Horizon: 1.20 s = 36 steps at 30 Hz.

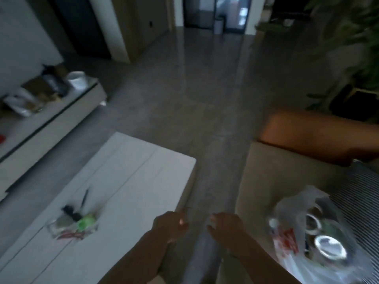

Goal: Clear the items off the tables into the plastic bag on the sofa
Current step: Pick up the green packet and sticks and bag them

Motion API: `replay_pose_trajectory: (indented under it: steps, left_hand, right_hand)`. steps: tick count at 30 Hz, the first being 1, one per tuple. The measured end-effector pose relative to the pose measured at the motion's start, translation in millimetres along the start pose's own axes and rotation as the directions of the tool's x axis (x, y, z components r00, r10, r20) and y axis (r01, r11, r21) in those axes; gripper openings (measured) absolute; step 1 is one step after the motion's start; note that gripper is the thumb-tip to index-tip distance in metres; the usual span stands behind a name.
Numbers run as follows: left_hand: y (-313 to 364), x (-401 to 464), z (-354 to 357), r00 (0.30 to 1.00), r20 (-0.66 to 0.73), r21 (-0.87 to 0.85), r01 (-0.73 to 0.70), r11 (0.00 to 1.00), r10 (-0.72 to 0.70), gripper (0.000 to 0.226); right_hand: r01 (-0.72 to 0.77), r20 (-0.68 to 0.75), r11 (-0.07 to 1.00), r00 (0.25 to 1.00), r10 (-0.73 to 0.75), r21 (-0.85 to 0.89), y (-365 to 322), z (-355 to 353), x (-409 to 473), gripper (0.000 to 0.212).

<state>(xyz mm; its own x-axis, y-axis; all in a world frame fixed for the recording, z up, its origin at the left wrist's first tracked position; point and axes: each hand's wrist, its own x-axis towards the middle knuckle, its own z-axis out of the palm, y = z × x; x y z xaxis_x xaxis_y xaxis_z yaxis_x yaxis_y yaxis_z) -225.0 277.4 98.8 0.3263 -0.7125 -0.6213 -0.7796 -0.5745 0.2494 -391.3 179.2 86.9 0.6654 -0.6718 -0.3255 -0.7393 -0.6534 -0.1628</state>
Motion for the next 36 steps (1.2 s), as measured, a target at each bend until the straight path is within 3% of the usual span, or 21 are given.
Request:
replay_pose_trajectory:
  steps: [4,12,25,30,36]
  left_hand:
    - [-70,-15,-4,0.991,0.001,-0.116,0.13,0.985,-0.13,0.039]
    - [-200,-30,-13,0.948,-0.001,-0.289,0.305,0.907,-0.319,0.042]
    - [-363,-45,-2,0.811,0.025,-0.524,0.508,0.684,-0.584,0.04]
    - [-419,-22,29,0.719,0.02,-0.678,0.52,0.519,-0.695,0.042]
    - [-484,29,75,0.684,-0.012,-0.744,0.481,0.464,-0.729,0.044]
  right_hand:
    - [0.137,0.155,0.99,0.979,-0.133,-0.014,-78,-19,36,0.043]
    - [0.342,0.313,0.939,0.896,-0.315,-0.037,-219,-15,101,0.045]
    - [0.585,0.425,0.8,0.764,-0.485,-0.137,-386,36,171,0.044]
    - [0.683,0.474,0.712,0.688,-0.55,-0.165,-435,82,212,0.049]
    - [0.734,0.456,0.662,0.646,-0.613,-0.15,-478,164,259,0.053]
